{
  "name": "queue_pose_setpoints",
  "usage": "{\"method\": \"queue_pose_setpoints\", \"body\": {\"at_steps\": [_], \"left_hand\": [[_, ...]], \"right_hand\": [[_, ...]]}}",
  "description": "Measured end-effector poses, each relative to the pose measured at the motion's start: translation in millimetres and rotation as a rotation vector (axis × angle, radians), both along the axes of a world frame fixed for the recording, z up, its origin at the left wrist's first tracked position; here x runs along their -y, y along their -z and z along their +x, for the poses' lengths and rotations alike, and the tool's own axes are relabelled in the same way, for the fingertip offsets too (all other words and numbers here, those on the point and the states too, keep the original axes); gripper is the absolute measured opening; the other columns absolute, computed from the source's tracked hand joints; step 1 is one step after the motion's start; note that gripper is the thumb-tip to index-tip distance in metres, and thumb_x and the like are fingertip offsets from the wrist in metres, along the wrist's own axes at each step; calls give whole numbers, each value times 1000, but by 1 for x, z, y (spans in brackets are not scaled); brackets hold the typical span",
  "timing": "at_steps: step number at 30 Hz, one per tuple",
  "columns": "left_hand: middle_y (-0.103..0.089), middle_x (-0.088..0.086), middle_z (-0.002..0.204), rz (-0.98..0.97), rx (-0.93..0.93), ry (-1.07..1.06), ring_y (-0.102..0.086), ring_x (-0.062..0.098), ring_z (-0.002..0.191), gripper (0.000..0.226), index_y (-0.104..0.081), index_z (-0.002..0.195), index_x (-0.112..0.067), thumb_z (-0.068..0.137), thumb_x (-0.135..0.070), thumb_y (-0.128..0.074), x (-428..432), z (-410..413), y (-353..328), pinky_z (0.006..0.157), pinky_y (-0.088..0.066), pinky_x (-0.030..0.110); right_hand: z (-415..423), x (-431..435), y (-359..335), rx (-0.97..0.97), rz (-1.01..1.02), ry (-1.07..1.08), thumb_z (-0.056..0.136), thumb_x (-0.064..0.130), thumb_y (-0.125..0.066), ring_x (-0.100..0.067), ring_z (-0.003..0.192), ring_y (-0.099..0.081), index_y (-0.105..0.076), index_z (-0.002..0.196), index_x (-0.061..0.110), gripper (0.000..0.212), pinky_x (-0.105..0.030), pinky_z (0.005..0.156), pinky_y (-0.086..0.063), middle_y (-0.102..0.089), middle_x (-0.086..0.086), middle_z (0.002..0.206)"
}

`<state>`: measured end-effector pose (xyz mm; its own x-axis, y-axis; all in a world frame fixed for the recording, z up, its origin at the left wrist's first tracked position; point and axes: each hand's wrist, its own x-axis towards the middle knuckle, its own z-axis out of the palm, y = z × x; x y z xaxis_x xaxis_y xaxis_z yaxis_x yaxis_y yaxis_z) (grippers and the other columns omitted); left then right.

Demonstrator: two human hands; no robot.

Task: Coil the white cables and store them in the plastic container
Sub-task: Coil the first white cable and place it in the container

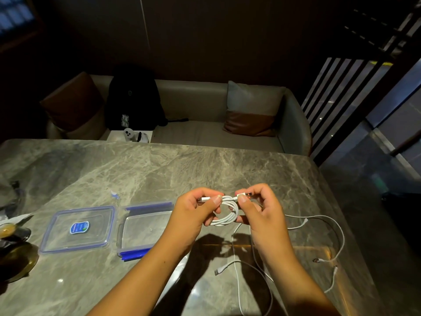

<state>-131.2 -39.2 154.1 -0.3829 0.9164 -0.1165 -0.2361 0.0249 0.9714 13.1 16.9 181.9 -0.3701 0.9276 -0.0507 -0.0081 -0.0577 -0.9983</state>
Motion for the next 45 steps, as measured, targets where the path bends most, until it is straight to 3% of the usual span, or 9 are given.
{"method": "queue_pose_setpoints", "body": {"at_steps": [9,15,18,24,30,32,36,42,45], "left_hand": [[-57,1,62,8,24,47,-43,7,48,16,-69,88,-7,97,-15,-59,0,-1,1,53,-41,18],[-61,6,68,8,61,30,-42,9,49,12,-67,97,-3,98,-10,-57,1,-4,5,57,-40,25],[-61,7,68,28,81,57,-42,10,49,13,-66,96,-3,93,-16,-63,2,-4,5,55,-40,23],[-62,8,67,58,96,36,-42,9,48,19,-67,95,-2,87,-19,-63,-1,-4,3,54,-41,21],[-63,7,67,21,55,-32,-48,10,53,8,-68,94,-4,96,-7,-60,-1,-7,3,56,-42,23],[-64,7,68,4,15,-61,-54,12,57,10,-67,95,-3,96,-6,-58,-2,-7,3,58,-45,23],[-65,5,66,-29,-5,-80,-57,11,58,10,-67,96,-2,96,-7,-59,-3,-8,3,58,-48,22],[-64,3,63,-47,21,-96,-53,7,52,13,-65,98,2,97,-7,-58,-3,-5,6,55,-44,19],[-64,4,63,-45,41,-106,-54,5,50,12,-65,98,5,97,-5,-56,-3,-5,5,53,-45,17]], "right_hand": [[-8,-14,5,69,-53,40,95,8,-60,-25,55,-68,-58,92,6,4,-31,51,-53,-70,-15,71],[-10,-18,9,111,-32,78,92,9,-65,-23,55,-70,-62,95,11,5,-29,49,-54,-68,-21,90],[-10,-17,11,121,-23,76,90,8,-67,-17,61,-71,-59,105,20,20,-24,53,-54,-68,-12,96],[-11,-23,25,250,167,7,89,15,-69,-20,81,-69,-73,82,22,10,-35,76,-55,-72,-4,87],[-11,-13,19,40,-150,-217,96,31,-59,-25,84,-71,-77,92,12,27,-38,82,-56,-75,-19,92],[-8,-11,22,-11,-177,-240,84,21,-69,-26,89,-71,-76,97,12,17,-37,83,-56,-75,-19,97],[-7,-9,28,-123,-314,-222,77,4,-72,-35,95,-72,-67,114,8,38,-40,87,-57,-75,-22,103],[-5,-11,26,-294,-469,-213,79,-8,-68,-30,82,-73,-63,121,2,44,-29,72,-59,-73,-29,99],[-4,-10,27,-311,-461,-273,72,-10,-66,-30,91,-71,-63,121,1,50,-33,83,-58,-71,-28,107]]}}
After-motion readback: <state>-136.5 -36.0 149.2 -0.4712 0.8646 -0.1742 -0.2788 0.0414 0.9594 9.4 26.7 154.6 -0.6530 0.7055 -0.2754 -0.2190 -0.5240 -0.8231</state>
